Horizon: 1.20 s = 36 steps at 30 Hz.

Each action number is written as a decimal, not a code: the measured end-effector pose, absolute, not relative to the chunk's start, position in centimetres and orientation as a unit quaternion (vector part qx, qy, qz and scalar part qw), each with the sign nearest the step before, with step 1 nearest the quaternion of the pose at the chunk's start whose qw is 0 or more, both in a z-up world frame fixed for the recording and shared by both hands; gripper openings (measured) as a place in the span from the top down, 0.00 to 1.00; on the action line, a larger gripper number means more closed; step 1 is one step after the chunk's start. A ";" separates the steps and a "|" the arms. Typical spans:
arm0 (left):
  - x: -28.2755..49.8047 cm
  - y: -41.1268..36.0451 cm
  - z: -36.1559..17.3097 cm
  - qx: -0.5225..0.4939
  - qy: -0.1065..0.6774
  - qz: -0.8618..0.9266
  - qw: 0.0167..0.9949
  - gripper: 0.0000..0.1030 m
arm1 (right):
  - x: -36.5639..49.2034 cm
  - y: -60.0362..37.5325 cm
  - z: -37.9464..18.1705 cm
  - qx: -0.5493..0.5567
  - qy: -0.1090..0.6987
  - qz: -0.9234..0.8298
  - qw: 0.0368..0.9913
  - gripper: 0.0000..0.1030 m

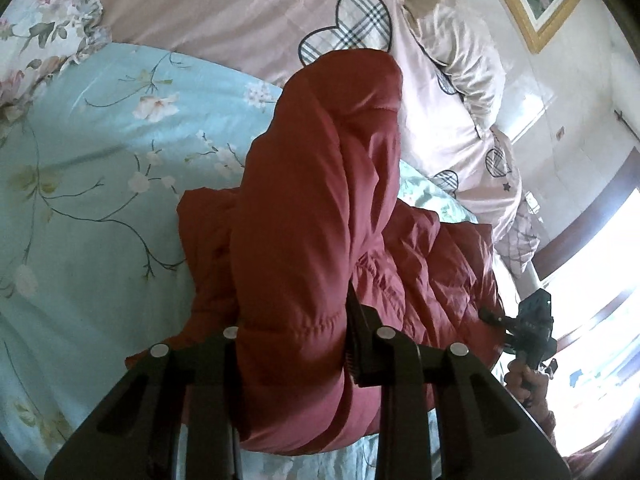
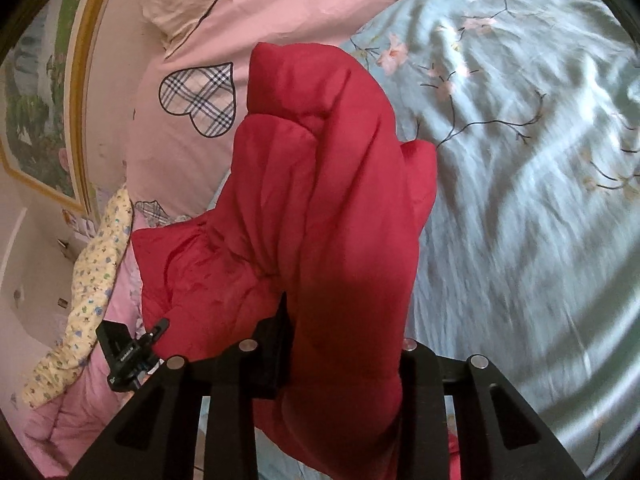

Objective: Fold large clothes

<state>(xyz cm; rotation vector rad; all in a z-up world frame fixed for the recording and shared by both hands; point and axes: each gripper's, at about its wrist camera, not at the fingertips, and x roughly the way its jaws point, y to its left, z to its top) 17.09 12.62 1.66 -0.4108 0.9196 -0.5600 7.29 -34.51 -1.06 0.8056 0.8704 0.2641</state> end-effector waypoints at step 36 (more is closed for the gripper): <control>21.3 11.5 1.0 -0.069 0.397 -0.132 0.906 0.20 | 8.8 -34.8 1.3 0.244 0.385 -0.012 0.890 0.23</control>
